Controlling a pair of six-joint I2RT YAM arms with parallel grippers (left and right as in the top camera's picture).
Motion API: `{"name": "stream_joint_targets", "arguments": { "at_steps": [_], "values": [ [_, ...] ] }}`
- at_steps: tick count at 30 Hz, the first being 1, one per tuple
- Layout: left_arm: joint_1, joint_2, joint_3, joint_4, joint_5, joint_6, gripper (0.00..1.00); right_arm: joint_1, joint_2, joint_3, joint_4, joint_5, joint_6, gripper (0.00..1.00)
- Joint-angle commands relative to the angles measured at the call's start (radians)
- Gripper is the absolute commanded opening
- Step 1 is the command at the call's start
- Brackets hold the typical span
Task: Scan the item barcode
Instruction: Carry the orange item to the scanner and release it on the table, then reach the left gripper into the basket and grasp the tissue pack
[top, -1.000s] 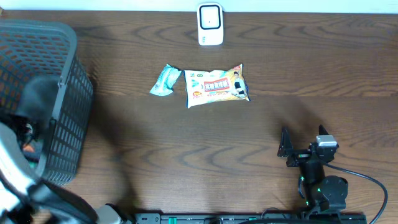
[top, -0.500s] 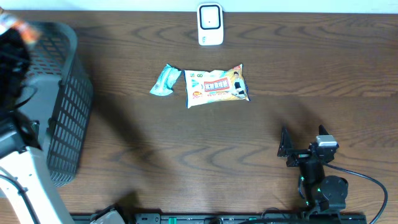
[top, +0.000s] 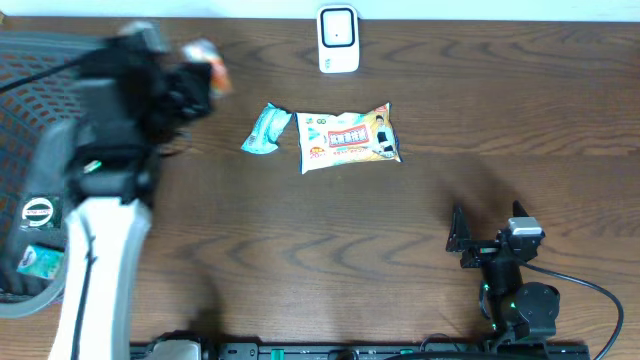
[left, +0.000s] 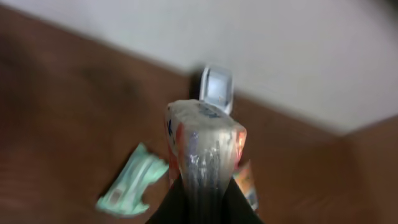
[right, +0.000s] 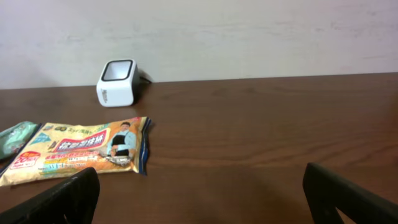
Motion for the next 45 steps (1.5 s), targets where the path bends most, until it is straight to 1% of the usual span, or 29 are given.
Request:
{"name": "stream_joint_targets", "arguments": {
  "at_steps": [1, 6, 10, 11, 13, 19, 22, 23, 25, 28, 30, 34, 35, 36, 38, 41, 42, 45],
  "values": [
    [-0.122, 0.111, 0.013, -0.018, -0.191, 0.164, 0.07, 0.0, -0.005, -0.002, -0.004, 0.001, -0.015, 0.99],
    [-0.215, 0.265, 0.013, 0.011, -0.214, 0.165, 0.08, 0.0, -0.005, -0.002, -0.004, 0.001, -0.015, 0.99],
    [-0.234, 0.366, 0.013, 0.029, -0.328, 0.164, 0.08, 0.0, -0.005, -0.002, -0.005, 0.001, -0.015, 0.99],
    [-0.234, 0.388, 0.013, 0.029, -0.344, 0.164, 0.11, 0.0, -0.005, -0.002, -0.005, 0.001, -0.015, 0.99],
    [-0.233, 0.419, 0.013, 0.028, -0.346, 0.164, 0.24, 0.0, -0.005, -0.002, -0.005, 0.001, -0.015, 0.99],
    [-0.243, 0.467, 0.013, 0.028, -0.336, 0.164, 0.26, 0.0, -0.005, -0.002, -0.005, 0.001, -0.015, 0.99],
    [-0.251, 0.466, 0.013, 0.032, -0.328, 0.164, 0.32, 0.0, -0.005, -0.002, -0.004, 0.001, -0.015, 0.99],
    [-0.252, 0.465, 0.013, 0.033, -0.328, 0.164, 0.36, 0.0, -0.005, -0.002, -0.004, 0.001, -0.015, 0.99],
    [-0.252, 0.457, 0.013, 0.034, -0.328, 0.164, 0.37, 0.0, -0.005, -0.002, -0.004, 0.001, -0.015, 0.99],
    [-0.243, 0.423, 0.013, 0.034, -0.332, 0.165, 0.38, 0.0, -0.005, -0.002, -0.004, 0.001, -0.015, 0.99],
    [-0.233, 0.386, 0.019, 0.034, -0.332, 0.165, 0.41, 0.0, -0.005, -0.002, -0.004, 0.001, -0.015, 0.99],
    [-0.184, 0.254, 0.034, 0.037, -0.355, 0.174, 0.47, 0.0, -0.005, -0.002, -0.005, 0.001, -0.015, 0.99],
    [-0.165, 0.211, 0.036, 0.036, -0.377, 0.174, 0.49, 0.0, -0.005, -0.002, -0.005, 0.001, -0.015, 0.99],
    [-0.142, 0.165, 0.036, 0.037, -0.409, 0.177, 0.55, 0.0, -0.005, -0.002, -0.005, 0.001, -0.015, 0.99],
    [-0.093, 0.088, 0.036, 0.036, -0.484, 0.177, 0.61, 0.0, -0.005, -0.002, -0.005, 0.001, -0.015, 0.99],
    [0.009, -0.019, 0.036, 0.03, -0.634, 0.177, 0.72, 0.0, -0.005, -0.002, -0.004, 0.001, -0.015, 0.99],
    [0.068, -0.061, 0.036, 0.017, -0.697, 0.177, 0.76, 0.0, -0.005, -0.002, -0.005, 0.001, -0.015, 0.99],
    [0.217, -0.116, 0.036, -0.031, -0.778, 0.176, 0.77, 0.0, -0.005, -0.002, -0.005, 0.001, -0.015, 0.99]
  ]
}}
